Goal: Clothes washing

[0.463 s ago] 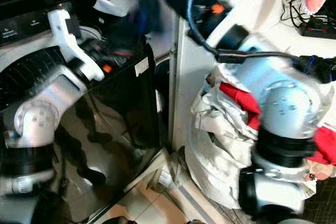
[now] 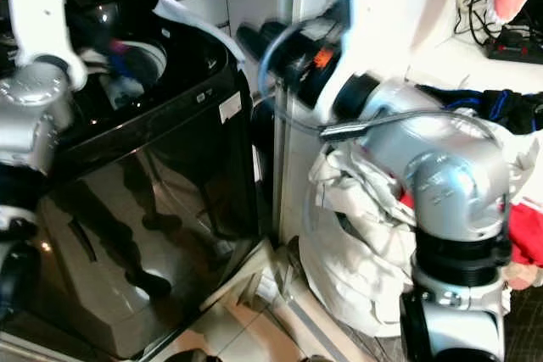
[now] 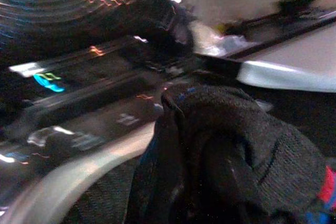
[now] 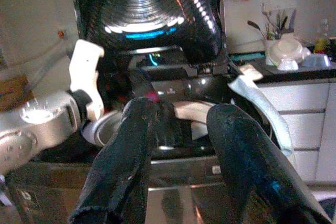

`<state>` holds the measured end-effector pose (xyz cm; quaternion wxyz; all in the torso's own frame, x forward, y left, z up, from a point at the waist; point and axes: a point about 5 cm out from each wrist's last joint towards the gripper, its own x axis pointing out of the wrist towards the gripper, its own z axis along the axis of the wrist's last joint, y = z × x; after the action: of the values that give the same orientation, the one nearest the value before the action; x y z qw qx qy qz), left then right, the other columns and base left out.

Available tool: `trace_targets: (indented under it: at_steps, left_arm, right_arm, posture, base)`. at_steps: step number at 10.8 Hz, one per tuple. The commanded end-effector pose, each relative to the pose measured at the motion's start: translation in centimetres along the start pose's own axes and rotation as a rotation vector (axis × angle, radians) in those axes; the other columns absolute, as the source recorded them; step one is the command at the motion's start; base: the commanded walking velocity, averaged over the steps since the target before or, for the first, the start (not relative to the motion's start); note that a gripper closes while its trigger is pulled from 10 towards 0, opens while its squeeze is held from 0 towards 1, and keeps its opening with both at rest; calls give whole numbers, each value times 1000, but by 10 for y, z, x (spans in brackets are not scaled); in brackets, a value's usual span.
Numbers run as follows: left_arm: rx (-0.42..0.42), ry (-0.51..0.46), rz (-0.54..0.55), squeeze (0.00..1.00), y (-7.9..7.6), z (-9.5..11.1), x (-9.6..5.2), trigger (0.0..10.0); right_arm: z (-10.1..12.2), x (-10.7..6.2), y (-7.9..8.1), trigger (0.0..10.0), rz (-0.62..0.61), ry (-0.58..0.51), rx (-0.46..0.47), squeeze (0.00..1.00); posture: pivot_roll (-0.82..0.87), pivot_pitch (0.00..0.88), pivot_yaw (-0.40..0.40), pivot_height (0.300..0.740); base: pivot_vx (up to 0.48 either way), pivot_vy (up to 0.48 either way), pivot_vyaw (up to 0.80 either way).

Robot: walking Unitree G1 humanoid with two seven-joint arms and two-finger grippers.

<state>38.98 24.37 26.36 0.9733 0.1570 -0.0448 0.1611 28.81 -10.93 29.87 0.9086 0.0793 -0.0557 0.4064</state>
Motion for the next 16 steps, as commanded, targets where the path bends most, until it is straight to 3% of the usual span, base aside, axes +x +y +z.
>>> trace_targets:
  at_steps: [1,2,3,4,5,8,10,11,12,13,14,16]
  left_arm:
    - [182,-65,98,0,10,8,6,7373]
    - [376,-55,73,0,9,1,11,10000]
    - [396,-8,30,0,4,-6,14,10000]
    - [363,35,10,0,-1,-11,16,10000]
    - [338,96,31,0,-2,-16,18,10000]
    - [394,113,122,0,9,-12,22,10000]
    - [207,124,78,0,9,-10,24,10000]
    - [137,121,33,55,5,-8,24,10000]
    - [129,123,20,1000,4,-8,24,10000]
    - [44,152,10,1000,5,-9,25,10000]
    - [16,198,37,1000,10,-15,24,10000]
    - [27,246,25,1000,12,-22,22,10000]
  right_arm:
    - [-2,1,5,10000,-3,-1,-28,0]
    - [-9,4,12,10000,4,10,-6,0]
    - [-14,6,17,10000,24,29,2,0]
    - [-24,8,23,10000,59,75,-7,0]
    - [-41,9,30,10000,97,155,-62,0]
    - [-52,9,39,10000,114,172,-64,0]
    - [-57,8,42,10000,100,178,-51,0]
    - [-59,7,44,10000,91,175,-45,0]
    - [-59,7,44,10000,89,173,-44,0]
    - [-62,6,47,10000,86,171,-41,0]
    - [-63,6,48,10000,84,172,-38,0]
    - [-64,6,50,10000,85,175,-37,0]
  posture:
    - [-54,0,76,740]
    - [-46,0,67,740]
    - [-38,0,58,740]
    - [-38,0,58,740]
    - [-40,0,53,740]
    - [-57,0,62,740]
    - [-68,0,68,740]
    - [-73,0,72,740]
    - [-75,0,73,740]
    - [-83,0,78,740]
    - [-85,0,80,740]
    - [-89,0,83,740]
  base:
    - [0,0,0]
    - [0,0,0]
    - [0,0,0]
    - [0,0,0]
    - [0,0,0]
    - [0,0,0]
    - [0,0,0]
    - [0,0,0]
    - [0,0,0]
    - [0,0,0]
    - [0,0,0]
    - [0,0,0]
